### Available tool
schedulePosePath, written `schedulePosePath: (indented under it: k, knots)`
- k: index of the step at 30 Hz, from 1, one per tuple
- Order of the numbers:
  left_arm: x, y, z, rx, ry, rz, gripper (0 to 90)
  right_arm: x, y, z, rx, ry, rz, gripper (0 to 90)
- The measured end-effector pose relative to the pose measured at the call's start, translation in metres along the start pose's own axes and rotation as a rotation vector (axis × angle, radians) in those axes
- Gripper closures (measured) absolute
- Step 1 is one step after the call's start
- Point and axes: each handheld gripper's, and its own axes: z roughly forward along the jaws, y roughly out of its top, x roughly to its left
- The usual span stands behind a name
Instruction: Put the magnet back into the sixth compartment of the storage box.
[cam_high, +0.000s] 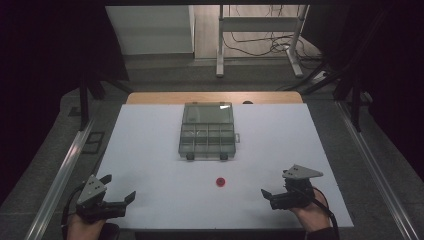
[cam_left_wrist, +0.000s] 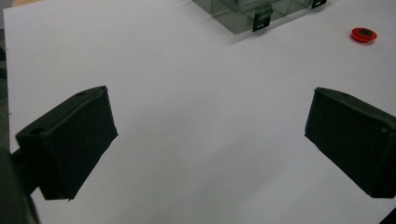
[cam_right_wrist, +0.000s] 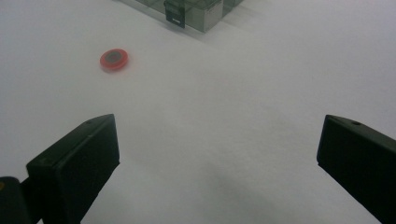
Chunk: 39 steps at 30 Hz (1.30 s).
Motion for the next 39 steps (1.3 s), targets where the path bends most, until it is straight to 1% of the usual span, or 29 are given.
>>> schedulePosePath:
  k: [6,13,20,28,39]
  knots:
    - [0.001,0.0,0.0,-0.002,-0.002,-0.006,2.4,0.001,0.003,0.003,0.01,0.012,0.007,0.0]
    - [-0.001,0.0,0.0,0.006,0.001,0.012,2.8,0.003,0.007,0.009,0.02,0.03,0.01,0.0]
    - [-0.001,0.0,0.0,0.002,0.003,0.015,2.8,0.004,0.011,0.011,0.029,0.04,0.008,0.0]
    - [0.0,0.0,-0.001,-0.002,0.004,0.003,2.1,0.008,0.016,0.017,0.041,0.05,-0.012,0.0]
    - [0.0,0.0,-0.001,-0.002,0.001,-0.002,2.2,0.013,0.023,0.024,0.058,0.064,-0.032,0.0]
